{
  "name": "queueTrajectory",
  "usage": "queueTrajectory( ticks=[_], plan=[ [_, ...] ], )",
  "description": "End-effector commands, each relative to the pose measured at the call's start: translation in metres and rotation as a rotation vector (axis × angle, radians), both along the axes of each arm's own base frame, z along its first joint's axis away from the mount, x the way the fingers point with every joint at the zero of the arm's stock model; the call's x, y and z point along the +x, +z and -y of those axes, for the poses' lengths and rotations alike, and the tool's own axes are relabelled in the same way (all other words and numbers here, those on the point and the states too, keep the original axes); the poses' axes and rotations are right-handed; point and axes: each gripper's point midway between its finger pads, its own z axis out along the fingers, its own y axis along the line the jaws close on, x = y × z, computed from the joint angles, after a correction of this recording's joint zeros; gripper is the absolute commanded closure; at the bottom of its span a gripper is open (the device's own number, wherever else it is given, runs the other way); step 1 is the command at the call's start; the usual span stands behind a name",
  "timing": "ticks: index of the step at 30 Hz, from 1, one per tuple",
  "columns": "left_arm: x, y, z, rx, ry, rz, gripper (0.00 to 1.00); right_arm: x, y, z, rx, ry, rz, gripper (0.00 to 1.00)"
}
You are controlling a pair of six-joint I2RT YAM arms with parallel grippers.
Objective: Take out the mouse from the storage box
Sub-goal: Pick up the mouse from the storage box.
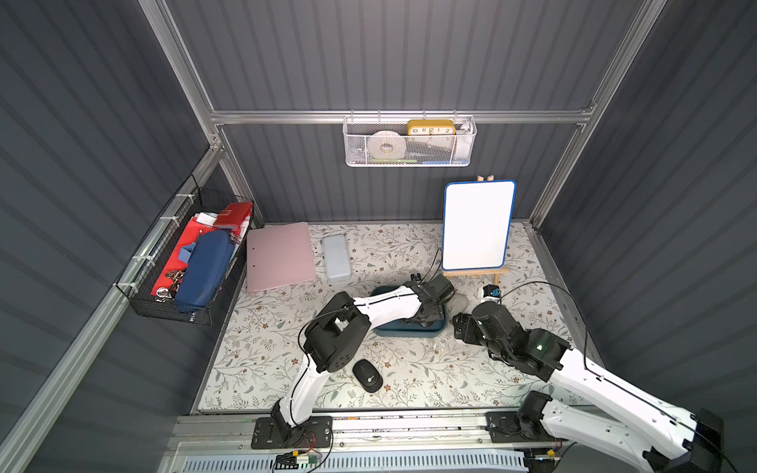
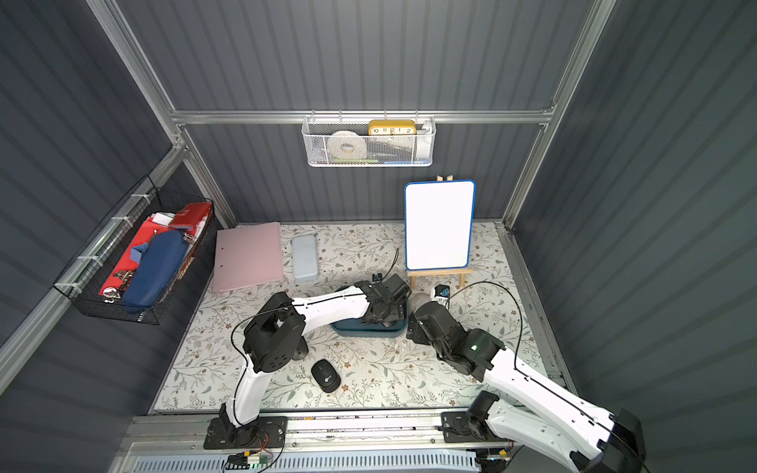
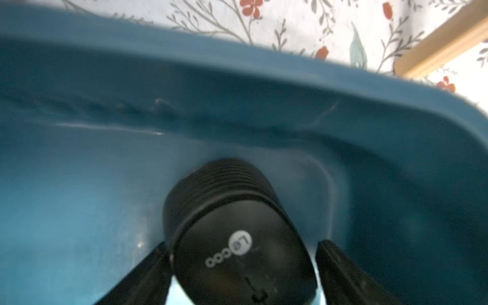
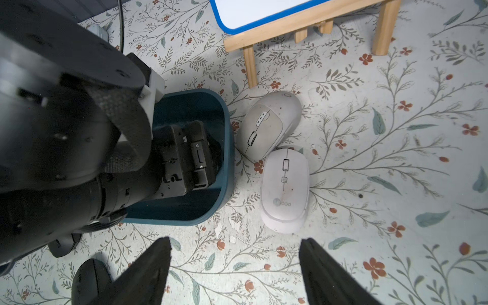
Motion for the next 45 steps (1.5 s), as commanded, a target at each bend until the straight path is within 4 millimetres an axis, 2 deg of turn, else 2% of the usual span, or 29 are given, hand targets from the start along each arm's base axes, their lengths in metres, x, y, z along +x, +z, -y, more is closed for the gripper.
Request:
queueTrajectory(
  ticks=[1,8,13,18,22,25,29,31,36,41,45],
  plan=[
    [-0.003,-0.021,-0.010,0.027,0.019,-0.056,0.20,0.001,0.001,0.001,0.010,-0.009,0.006,0.20],
    [0.001,-0.011,-0.020,0.067,0.034,-0.012,0.39,0.000,-0.001,0.004,-0.001,-0.020,0.001,0.20],
    [0.005,0.024,-0.025,0.029,0.028,0.066,0.47,0.000,-0.003,0.006,-0.009,-0.028,-0.001,0.20],
    [0.006,0.068,-0.030,-0.013,0.020,0.152,0.48,0.000,-0.003,0.006,-0.007,-0.030,-0.004,0.20],
    [-0.002,0.098,-0.031,-0.039,0.007,0.200,0.49,-0.001,-0.003,0.009,-0.015,-0.040,-0.001,0.20],
    [-0.015,0.110,-0.035,-0.046,0.007,0.214,0.49,0.000,-0.002,0.011,-0.019,-0.048,0.004,0.20],
    [-0.042,0.113,-0.030,-0.058,-0.048,0.201,0.49,-0.001,0.002,0.020,-0.035,-0.082,0.018,0.20],
    [-0.062,0.102,-0.026,-0.043,-0.131,0.193,0.49,-0.001,0.006,0.026,-0.037,-0.110,0.039,0.20],
    [-0.098,0.093,-0.023,-0.033,-0.240,0.170,0.49,-0.004,0.015,0.040,-0.030,-0.157,0.084,0.20],
    [-0.129,0.090,-0.015,-0.017,-0.358,0.175,0.50,-0.007,0.020,0.045,-0.025,-0.163,0.103,0.20],
    [-0.150,0.075,-0.009,-0.020,-0.441,0.134,0.50,-0.007,0.019,0.047,-0.032,-0.172,0.097,0.20]
  ],
)
